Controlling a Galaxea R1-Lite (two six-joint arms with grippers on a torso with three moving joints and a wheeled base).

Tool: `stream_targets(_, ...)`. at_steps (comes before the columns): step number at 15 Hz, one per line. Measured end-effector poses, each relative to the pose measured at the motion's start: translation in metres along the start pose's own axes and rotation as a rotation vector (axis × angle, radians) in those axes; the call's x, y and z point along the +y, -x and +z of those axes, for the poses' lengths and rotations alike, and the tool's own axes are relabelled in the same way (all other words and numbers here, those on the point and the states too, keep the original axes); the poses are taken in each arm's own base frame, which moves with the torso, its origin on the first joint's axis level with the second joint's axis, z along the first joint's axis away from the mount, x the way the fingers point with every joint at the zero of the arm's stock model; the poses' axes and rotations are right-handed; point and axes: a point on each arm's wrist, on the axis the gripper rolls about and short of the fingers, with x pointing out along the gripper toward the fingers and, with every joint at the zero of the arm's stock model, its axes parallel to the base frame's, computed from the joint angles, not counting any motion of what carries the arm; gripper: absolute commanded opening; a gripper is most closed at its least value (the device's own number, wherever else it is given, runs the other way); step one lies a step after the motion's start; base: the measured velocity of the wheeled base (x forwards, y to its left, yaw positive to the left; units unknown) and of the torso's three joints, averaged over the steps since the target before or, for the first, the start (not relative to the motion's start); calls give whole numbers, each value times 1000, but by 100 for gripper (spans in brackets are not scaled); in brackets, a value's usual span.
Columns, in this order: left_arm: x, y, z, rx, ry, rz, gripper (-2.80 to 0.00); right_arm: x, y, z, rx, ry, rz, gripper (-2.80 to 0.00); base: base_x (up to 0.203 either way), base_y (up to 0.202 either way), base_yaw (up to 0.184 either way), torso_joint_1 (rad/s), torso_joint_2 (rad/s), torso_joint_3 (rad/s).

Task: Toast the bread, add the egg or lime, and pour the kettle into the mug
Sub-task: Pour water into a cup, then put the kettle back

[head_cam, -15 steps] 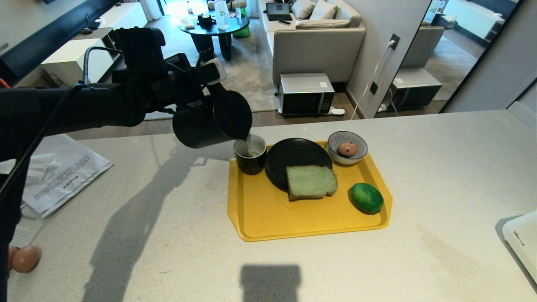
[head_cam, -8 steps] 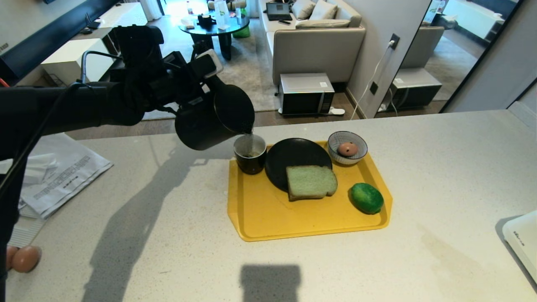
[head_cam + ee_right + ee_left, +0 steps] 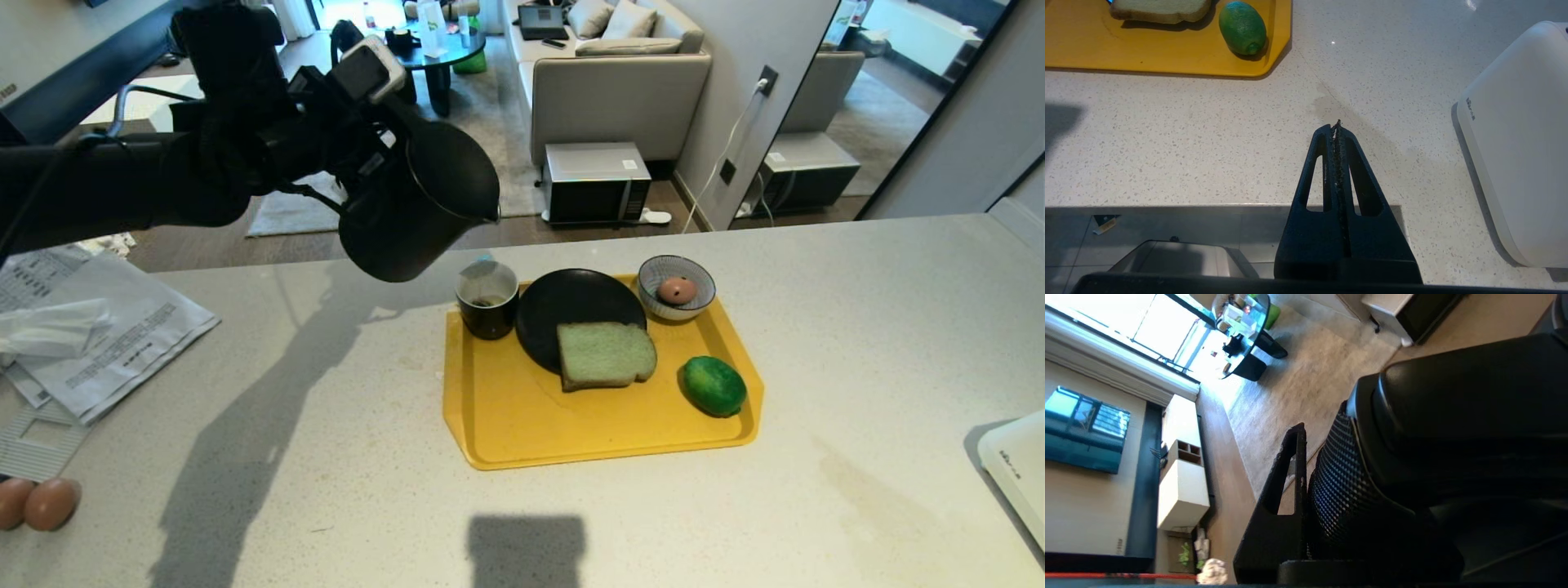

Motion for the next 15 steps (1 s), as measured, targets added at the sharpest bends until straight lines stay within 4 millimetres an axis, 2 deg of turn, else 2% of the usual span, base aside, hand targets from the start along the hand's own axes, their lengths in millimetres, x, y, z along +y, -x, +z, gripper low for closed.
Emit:
stream_targets(5,38,28,12,-13,178,89,-280,0,0,0,0,0,-1,-280,0,0,0,0,0,0)
stream_targets(9,66,74,15,64,369,81,-280,0,0,0,0,0,-1,-280,0,0,0,0,0,0)
stream_targets(12,74,109,22,129,627,12,-280,0,0,0,0,0,-1,-280,0,0,0,0,0,0)
stream_targets(15,72,121,18,96,775,0,-280,0,0,0,0,6,1,-280,0,0,0,0,0,0)
